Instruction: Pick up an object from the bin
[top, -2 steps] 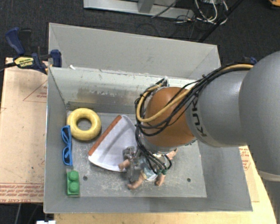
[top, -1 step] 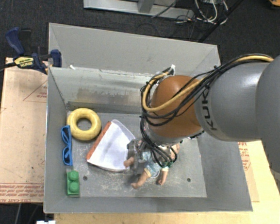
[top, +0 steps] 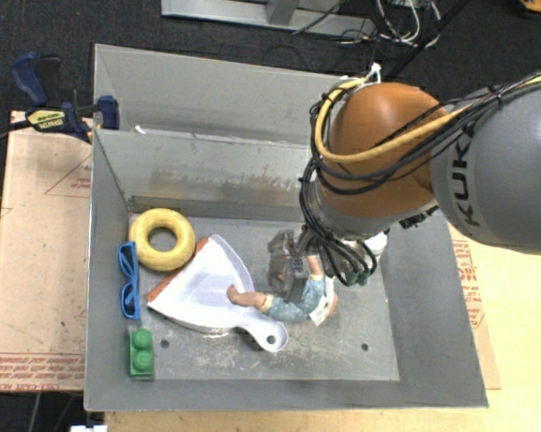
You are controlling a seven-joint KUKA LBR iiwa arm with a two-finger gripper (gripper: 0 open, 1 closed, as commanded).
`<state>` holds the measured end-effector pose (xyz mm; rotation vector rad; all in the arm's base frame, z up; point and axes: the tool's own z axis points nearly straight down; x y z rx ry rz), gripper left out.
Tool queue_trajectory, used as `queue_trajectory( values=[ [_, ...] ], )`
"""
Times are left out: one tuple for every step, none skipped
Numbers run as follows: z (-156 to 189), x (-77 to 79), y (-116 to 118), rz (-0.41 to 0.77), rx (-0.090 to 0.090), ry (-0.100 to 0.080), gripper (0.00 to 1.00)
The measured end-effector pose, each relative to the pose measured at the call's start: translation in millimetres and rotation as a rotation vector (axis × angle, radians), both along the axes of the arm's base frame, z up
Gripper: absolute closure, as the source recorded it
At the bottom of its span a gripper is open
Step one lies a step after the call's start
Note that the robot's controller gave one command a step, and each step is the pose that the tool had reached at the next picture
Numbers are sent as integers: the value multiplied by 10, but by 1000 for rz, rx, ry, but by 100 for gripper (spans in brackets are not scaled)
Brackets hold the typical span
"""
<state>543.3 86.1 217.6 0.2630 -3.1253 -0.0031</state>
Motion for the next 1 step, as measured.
queue_trajectory(
  values=[
    [-1,0,-3,0,0,0,0]
  ],
)
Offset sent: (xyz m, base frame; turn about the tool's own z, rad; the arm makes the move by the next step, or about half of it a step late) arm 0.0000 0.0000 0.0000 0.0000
